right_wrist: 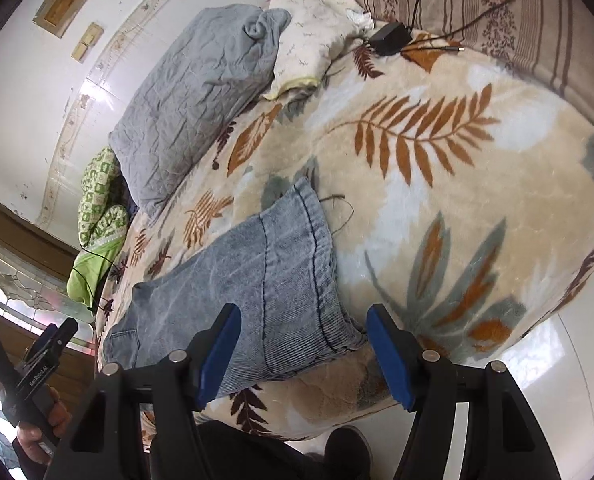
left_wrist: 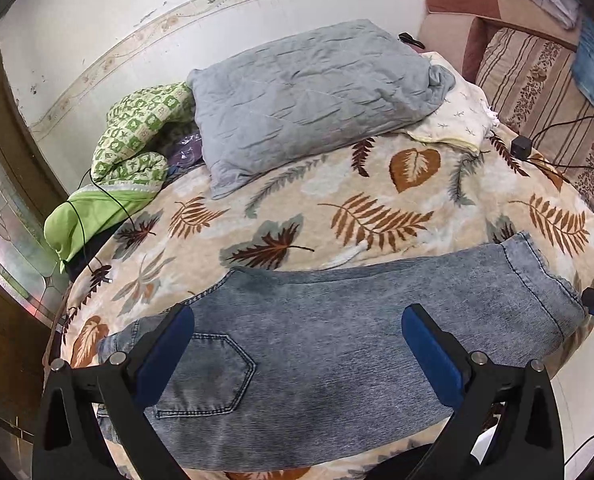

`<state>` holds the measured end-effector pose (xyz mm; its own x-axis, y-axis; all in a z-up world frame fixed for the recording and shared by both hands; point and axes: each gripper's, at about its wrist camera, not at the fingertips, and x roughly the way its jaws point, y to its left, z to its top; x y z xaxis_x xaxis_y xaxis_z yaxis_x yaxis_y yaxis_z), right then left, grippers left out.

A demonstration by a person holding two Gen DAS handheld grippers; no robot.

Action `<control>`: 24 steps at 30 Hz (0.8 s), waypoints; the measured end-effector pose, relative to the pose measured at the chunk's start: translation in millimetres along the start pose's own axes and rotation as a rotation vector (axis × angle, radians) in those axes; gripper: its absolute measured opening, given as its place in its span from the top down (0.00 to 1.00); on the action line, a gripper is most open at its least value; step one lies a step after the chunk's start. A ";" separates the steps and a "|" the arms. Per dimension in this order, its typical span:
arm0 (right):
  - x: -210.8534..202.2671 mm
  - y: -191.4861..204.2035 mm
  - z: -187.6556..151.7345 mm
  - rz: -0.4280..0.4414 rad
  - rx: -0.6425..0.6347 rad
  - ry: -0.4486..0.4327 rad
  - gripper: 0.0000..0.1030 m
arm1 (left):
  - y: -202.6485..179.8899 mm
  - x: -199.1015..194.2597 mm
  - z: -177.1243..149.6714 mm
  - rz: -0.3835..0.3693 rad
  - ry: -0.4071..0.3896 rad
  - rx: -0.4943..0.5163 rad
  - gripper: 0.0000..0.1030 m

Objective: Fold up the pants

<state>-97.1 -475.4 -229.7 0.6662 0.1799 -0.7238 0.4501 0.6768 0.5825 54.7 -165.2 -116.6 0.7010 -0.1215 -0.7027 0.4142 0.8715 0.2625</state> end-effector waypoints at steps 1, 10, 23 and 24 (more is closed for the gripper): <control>1.3 -1.1 -0.2 0.001 0.002 0.002 0.33 | -1.4 0.8 -0.1 -0.003 0.002 0.002 0.00; 5.7 -11.3 -0.9 -0.003 0.025 0.011 0.33 | -7.1 3.6 -3.3 -0.015 0.019 0.005 0.00; 8.3 -31.1 -5.1 0.045 0.111 0.020 0.33 | -24.5 12.8 -18.0 -0.057 0.069 0.052 0.00; 8.4 -32.9 -5.3 0.050 0.118 0.022 0.33 | -26.7 13.7 -19.0 -0.061 0.072 0.057 0.00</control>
<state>-109.5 -492.4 -256.9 0.6770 0.2280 -0.6998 0.4841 0.5782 0.6568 42.3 -181.1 -145.8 0.6304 -0.1374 -0.7640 0.4889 0.8347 0.2533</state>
